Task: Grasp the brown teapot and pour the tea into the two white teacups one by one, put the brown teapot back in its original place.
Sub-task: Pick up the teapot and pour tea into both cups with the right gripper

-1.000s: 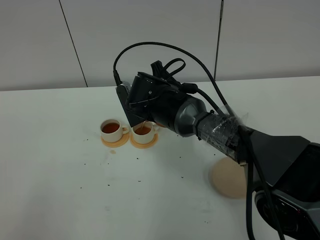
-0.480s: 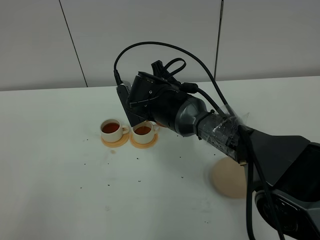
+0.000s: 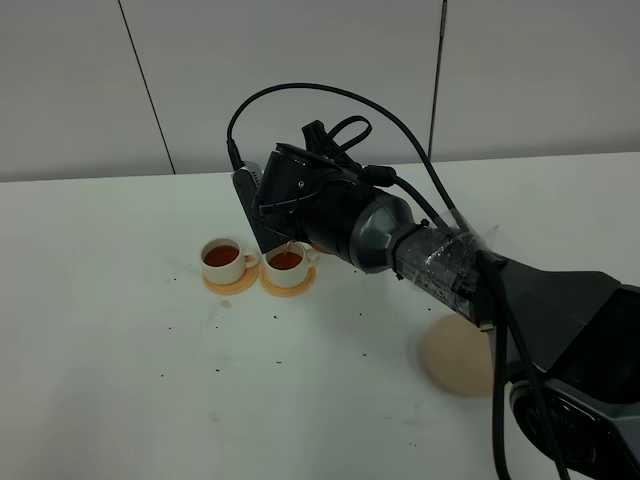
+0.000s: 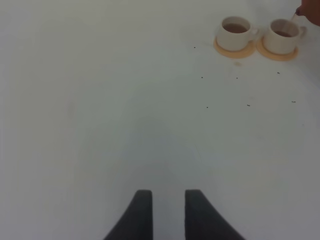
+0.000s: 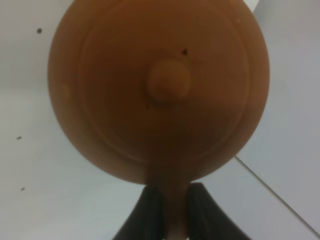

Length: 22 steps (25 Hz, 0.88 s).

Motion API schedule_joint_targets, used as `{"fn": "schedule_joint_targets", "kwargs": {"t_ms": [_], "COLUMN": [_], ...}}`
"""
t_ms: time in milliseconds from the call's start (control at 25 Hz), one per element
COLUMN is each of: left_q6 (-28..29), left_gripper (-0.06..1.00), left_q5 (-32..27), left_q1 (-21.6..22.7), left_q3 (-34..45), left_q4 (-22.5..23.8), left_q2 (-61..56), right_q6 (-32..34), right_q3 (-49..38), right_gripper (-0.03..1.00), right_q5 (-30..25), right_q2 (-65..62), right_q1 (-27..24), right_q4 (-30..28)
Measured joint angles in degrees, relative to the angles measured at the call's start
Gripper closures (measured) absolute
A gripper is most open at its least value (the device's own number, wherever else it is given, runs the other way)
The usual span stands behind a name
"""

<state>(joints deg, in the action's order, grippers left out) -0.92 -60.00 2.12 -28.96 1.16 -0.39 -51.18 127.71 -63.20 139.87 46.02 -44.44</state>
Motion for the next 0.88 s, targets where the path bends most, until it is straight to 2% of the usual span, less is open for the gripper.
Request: {"fn": "schedule_joint_targets", "kwargs": {"t_ms": [880], "left_q6": [0.0], "left_gripper": [0.71], "left_q5": [0.0], "left_q1": [0.0], "left_q3": [0.0], "left_q4": [0.0], "left_q2": [0.0], "right_q6": [0.0], "right_q3": [0.0], "right_gripper": [0.87], "right_q5": [0.0], "right_q2": [0.0], "right_q1": [0.0], "right_q4": [-0.02]}}
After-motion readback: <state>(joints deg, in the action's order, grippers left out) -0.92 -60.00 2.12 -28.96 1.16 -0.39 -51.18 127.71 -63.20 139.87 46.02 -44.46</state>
